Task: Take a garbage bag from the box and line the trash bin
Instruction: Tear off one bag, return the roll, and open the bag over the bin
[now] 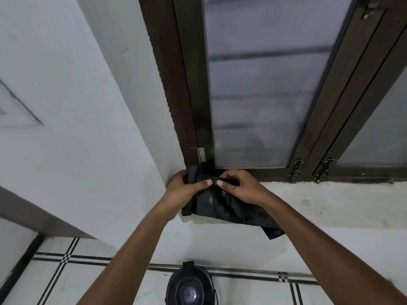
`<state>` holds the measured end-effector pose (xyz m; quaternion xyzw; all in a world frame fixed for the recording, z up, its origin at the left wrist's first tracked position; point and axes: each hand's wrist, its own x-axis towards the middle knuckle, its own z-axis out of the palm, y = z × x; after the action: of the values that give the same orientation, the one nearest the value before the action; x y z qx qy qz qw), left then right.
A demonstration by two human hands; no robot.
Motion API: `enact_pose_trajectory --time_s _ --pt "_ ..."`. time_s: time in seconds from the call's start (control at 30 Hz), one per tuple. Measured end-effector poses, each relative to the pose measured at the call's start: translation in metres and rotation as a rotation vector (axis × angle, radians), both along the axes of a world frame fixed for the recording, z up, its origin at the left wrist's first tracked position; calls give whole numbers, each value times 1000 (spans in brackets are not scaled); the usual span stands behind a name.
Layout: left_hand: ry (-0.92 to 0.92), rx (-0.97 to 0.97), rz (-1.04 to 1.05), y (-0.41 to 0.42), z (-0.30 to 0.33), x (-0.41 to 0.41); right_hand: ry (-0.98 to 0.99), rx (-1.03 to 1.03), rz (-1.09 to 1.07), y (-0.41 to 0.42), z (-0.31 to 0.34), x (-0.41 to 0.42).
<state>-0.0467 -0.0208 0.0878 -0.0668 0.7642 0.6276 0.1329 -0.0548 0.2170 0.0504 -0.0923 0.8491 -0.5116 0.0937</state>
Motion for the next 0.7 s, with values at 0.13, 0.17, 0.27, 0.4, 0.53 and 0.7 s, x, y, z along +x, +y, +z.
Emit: enact_pose_trajectory --time_s 0.13,0.17,0.27,0.4,0.53,0.7 --pt "-38 16 27 8 0 0 54 -14 -8 2 13 5" --pt "-50 4 33 10 1 0 54 -7 -13 3 16 6" --pt "-72 -27 46 14 -1 -3 54 8 -27 9 24 6" --pt "-56 19 46 24 0 -4 47 -9 -59 13 33 10" --pt "-8 41 55 30 4 -4 57 -14 -82 18 35 8" --pt "-21 57 78 32 9 -4 44 -20 -95 28 38 9"
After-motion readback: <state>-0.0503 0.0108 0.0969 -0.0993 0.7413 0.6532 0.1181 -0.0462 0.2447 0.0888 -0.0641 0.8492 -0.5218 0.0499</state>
